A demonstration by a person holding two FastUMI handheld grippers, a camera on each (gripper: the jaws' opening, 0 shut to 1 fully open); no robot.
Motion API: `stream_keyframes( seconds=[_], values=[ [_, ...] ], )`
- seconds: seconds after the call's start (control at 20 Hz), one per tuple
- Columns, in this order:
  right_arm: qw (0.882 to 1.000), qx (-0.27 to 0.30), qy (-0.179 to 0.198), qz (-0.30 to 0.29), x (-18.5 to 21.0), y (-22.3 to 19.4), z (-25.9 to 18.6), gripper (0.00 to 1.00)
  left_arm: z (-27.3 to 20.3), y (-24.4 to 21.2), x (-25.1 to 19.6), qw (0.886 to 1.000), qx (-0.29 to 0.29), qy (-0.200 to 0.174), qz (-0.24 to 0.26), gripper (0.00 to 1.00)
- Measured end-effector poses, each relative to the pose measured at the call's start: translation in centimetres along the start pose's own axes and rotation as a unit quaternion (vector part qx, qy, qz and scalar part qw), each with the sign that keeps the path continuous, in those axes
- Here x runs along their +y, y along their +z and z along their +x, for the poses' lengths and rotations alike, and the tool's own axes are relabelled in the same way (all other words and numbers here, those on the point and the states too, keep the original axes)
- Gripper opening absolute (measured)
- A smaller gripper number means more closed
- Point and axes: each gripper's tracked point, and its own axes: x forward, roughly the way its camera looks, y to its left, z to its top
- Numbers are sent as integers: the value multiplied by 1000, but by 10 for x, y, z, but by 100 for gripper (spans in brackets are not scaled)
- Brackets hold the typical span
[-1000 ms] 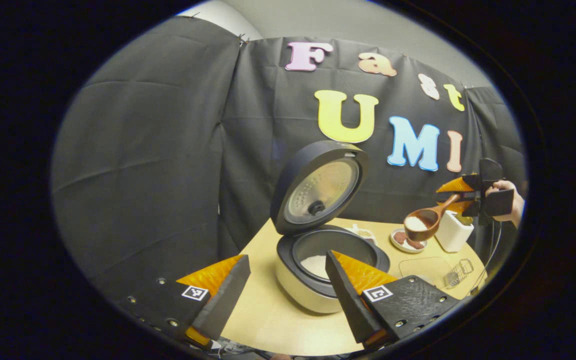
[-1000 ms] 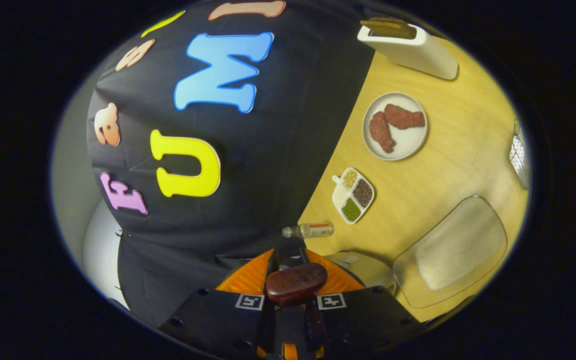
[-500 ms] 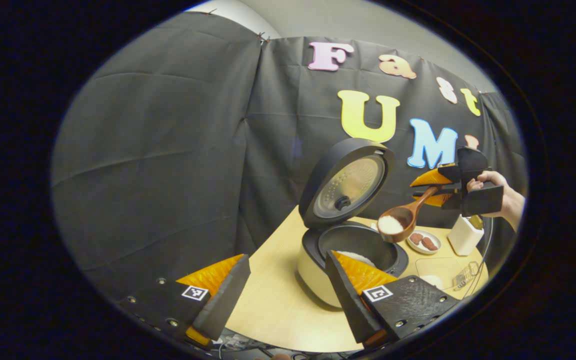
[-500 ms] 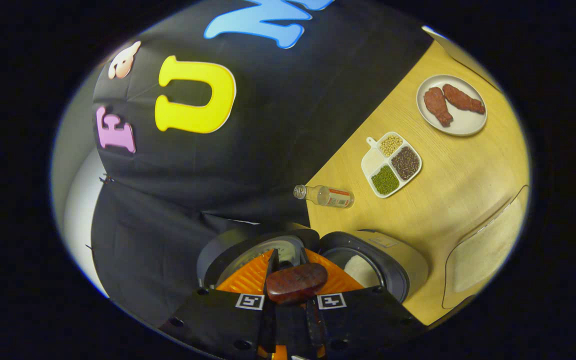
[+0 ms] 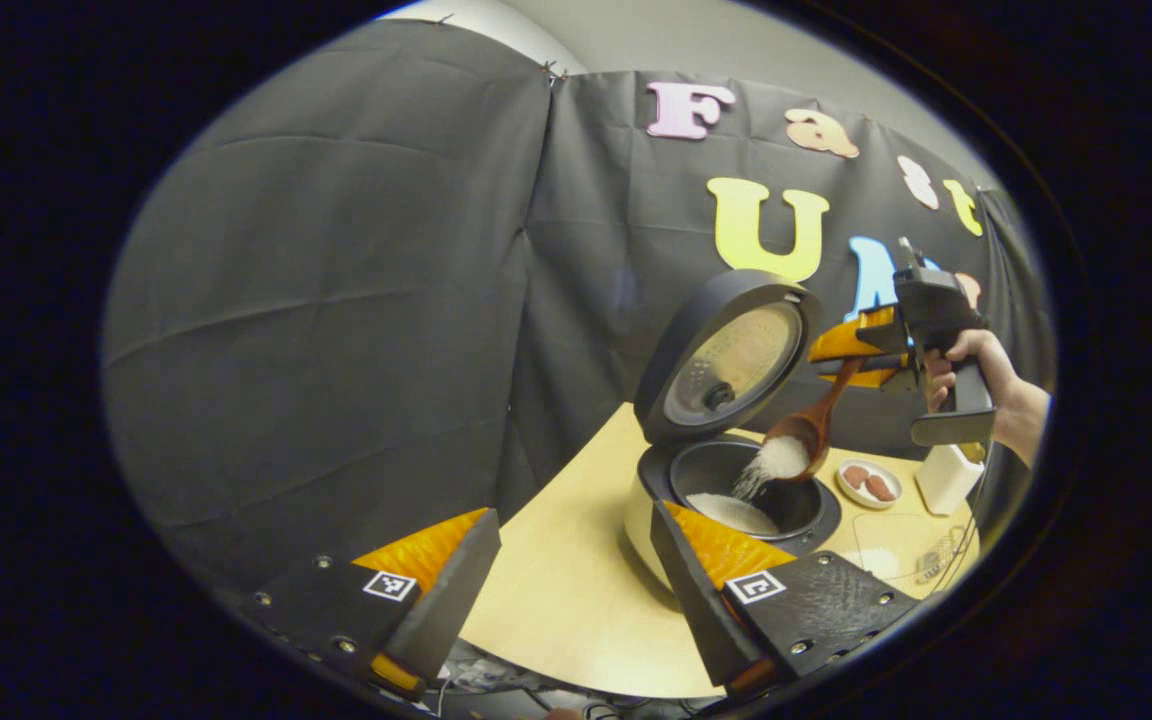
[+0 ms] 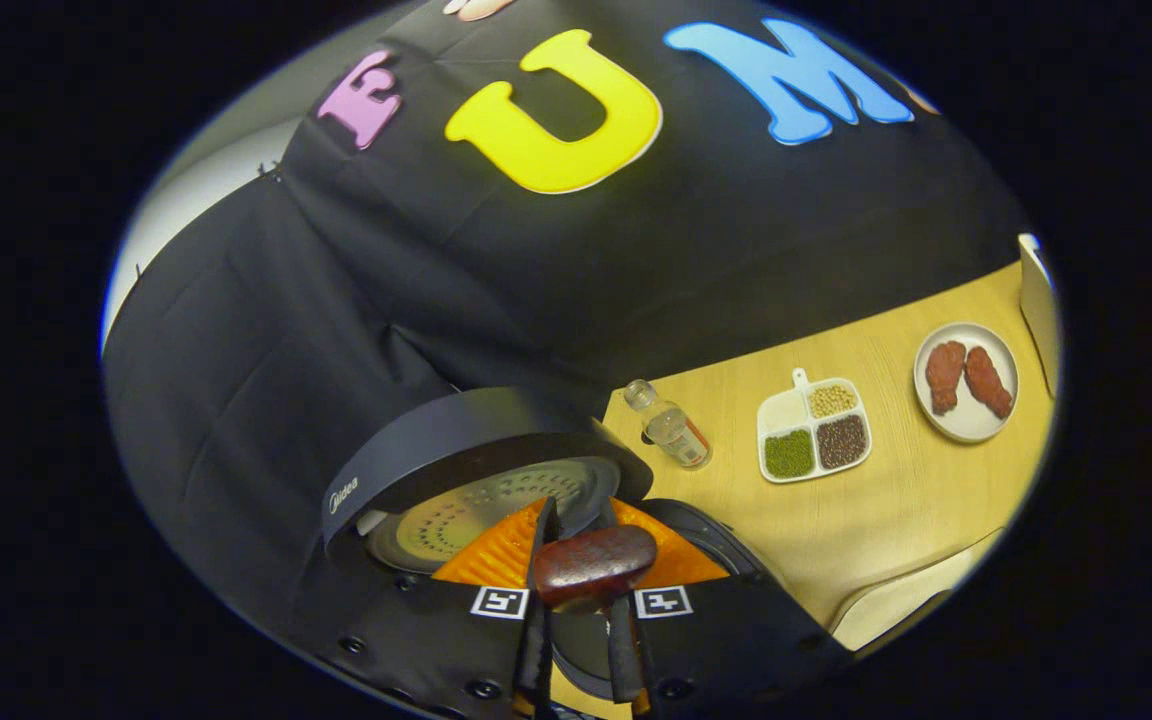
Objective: Close the left gripper, press the button to open the rice cooker; take a wooden spoon from the chopstick holder with the right hand, scoop a spoonful of rice and pour it into the rice cooker, then put the wooden spoon back into the chopstick holder.
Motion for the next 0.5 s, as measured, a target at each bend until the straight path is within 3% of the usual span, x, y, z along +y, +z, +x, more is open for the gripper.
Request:
stream_keyframes(
  seconds=[0.05, 0.25, 0.5],
  values=[
    [1000, -2, 5, -24, 7, -2, 1, 24, -1, 0, -2, 1000, -1, -1, 2, 94],
    [993, -30, 36, -107, 31, -8, 1, 24, -2, 3, -5, 999, -5, 2, 31, 96],
    [977, -64, 38, -200, 42, -8, -3, 24, -5, 3, -13, 1000, -5, -8, 19, 96]
  ],
)
